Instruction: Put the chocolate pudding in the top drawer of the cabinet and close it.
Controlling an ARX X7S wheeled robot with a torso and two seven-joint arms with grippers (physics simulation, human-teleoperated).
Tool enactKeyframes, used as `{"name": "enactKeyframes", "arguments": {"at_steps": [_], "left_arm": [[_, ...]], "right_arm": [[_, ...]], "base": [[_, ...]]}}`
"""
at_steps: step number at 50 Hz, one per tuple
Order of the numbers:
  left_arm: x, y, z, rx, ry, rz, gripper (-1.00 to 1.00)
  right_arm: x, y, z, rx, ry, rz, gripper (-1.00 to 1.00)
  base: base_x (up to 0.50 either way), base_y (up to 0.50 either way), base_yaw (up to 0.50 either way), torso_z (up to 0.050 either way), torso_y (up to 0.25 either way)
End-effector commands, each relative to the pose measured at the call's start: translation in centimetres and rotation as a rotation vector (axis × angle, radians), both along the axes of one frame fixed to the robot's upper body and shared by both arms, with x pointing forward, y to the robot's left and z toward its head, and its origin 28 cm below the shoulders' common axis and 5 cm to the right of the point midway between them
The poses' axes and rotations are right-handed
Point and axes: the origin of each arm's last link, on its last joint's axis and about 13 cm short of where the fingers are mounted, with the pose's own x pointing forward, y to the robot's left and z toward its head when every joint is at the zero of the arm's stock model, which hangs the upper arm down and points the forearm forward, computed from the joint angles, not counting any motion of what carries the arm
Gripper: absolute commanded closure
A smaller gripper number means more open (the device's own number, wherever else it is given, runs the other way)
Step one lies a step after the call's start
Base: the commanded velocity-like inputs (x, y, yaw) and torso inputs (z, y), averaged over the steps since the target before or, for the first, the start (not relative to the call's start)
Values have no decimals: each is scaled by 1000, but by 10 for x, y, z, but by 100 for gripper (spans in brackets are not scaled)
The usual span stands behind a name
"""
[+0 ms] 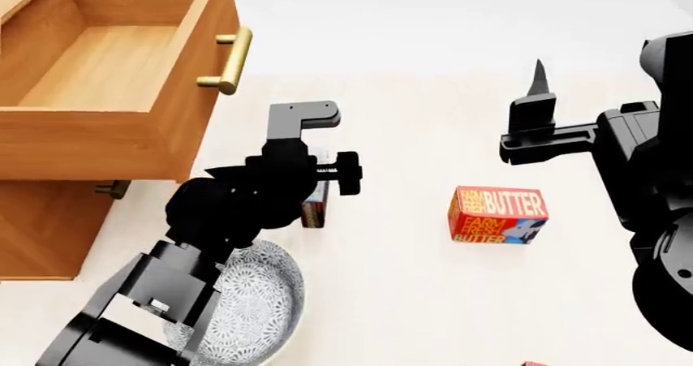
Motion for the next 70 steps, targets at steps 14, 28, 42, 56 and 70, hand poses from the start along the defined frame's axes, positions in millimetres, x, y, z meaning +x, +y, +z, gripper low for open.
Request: {"name": "enactKeyframes", "arguments": {"at_steps": [14, 28, 42, 56, 70], "left_arm": [[0, 0, -2, -9, 9, -15, -100], [-2, 0, 0, -28, 5, -2, 100], [-4, -1, 0, -33, -25, -20, 100], [-7, -2, 1, -42, -37, -44, 100], [-16, -7, 5, -43, -50, -93, 100]], "right_arm": [[2, 0, -2, 2, 3, 2, -100], [2, 0, -3, 4, 6, 2, -100], [2, 0, -3, 5, 7, 3, -100], [3, 0, -4, 6, 7, 5, -100], [2, 0, -4, 4, 6, 6, -100]], "base": [[0, 0, 0, 0, -241], [0, 0, 0, 0, -50], [0, 0, 0, 0, -1], [0, 0, 0, -5, 94], [1, 0, 0, -16, 250]]}}
